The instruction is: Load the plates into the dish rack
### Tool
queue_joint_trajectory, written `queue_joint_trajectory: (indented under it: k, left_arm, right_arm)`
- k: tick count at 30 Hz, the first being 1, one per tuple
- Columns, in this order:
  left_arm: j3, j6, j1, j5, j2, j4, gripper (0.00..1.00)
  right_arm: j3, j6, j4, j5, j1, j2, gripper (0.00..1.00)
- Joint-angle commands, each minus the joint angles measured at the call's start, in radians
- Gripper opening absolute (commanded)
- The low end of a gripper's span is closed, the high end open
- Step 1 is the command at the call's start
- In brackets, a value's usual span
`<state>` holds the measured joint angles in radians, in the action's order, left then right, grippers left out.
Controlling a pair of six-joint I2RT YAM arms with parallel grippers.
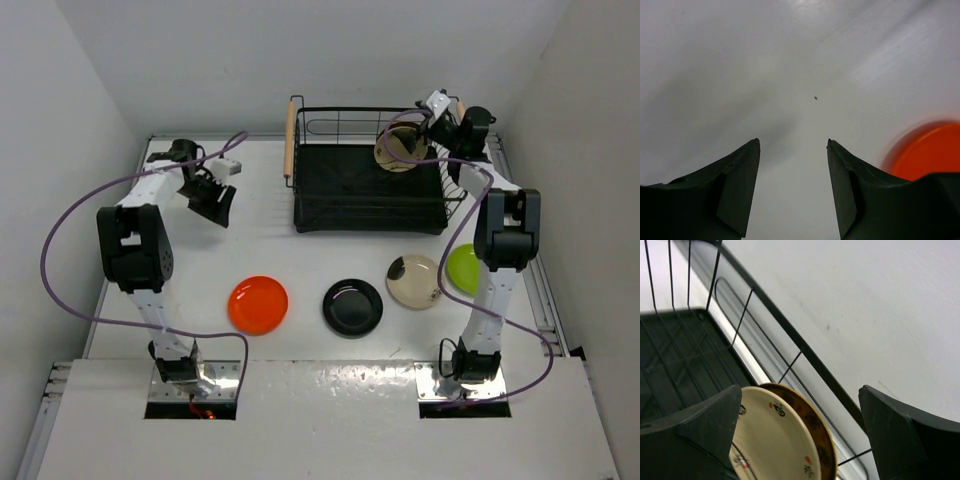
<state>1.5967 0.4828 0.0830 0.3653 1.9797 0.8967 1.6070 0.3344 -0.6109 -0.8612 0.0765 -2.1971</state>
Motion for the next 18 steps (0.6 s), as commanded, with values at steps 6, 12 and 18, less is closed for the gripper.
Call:
queue_joint_trajectory:
  k: [6, 12, 18]
  left_arm:
    - [-0.286, 0.033, -0.055, -0.107, -0.289, -0.102, 0.61]
    - [-0.45, -0.076, -0.091, -0.174, -0.418, -0.225, 0.61]
    - [-0.602, -0.21, -0.1, -0.209, -0.505, -0.358, 0.61]
  right_arm:
    - [-0.174, -0.418, -0.201, 0.272, -0.007, 0.305, 1.0]
    - [-0.176, -0.399, 0.493, 0.759, -0.067, 0.592, 1.0]
    - [-0.287, -0.73, 0.829, 0.935, 0.029, 0.852, 1.0]
